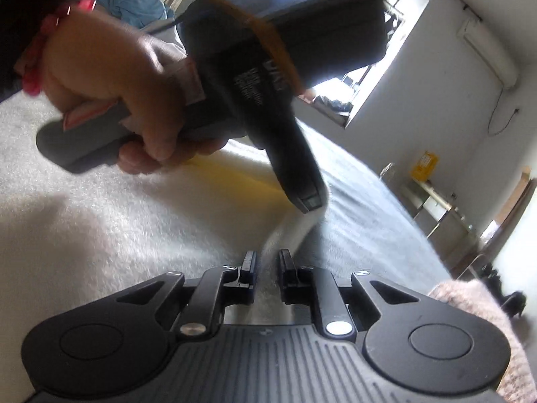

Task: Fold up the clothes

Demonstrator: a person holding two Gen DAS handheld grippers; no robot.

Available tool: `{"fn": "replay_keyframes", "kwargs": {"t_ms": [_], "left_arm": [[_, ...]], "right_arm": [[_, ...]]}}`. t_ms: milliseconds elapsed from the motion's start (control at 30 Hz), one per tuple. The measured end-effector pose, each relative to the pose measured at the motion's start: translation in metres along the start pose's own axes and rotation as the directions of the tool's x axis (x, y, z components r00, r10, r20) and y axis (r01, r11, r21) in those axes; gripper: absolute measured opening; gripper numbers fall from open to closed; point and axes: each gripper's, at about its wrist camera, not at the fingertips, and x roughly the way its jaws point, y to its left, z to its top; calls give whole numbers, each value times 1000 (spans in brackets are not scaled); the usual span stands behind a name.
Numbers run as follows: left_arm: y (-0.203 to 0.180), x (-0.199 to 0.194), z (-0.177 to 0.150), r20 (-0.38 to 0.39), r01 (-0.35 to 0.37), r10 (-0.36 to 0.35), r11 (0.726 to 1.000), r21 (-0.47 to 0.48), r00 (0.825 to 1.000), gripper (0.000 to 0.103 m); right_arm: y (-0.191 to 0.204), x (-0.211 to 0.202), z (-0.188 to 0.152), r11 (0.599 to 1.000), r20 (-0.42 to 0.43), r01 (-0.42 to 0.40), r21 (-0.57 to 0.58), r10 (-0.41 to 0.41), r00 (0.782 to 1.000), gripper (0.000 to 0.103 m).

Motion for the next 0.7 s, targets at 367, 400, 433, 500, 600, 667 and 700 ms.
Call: {"fn": "replay_keyframes", "kwargs": {"t_ms": [367,400,433,500,600,667,700], "left_arm": [[4,5,2,-70,-13,9,998,-63,997,43],[9,2,4,-80,-22,15,996,-91,997,51],[14,-2,4,-88,-28,18,992,-120,996,53],[26,-13,4,-90,-6,-12,981,-191,996,60],[37,-37,3,-74,-12,-7,966,-258,997,64],[42,-59,1,-67,-30,11,960,-280,998,65],[44,-71,-1,-68,-36,17,955,-293,998,65]], "right_arm": [[-104,-13,-47,782,85,-307,543,312,946,41],[-117,-15,-57,715,113,-321,621,324,939,41],[-126,-18,-67,656,133,-317,685,315,940,41],[-149,-22,-90,540,156,-278,794,262,952,42],[-161,-32,-116,379,181,-247,892,203,962,41],[-164,-36,-117,340,204,-266,902,207,957,36],[-160,-38,-108,367,212,-280,887,214,953,35]]}}
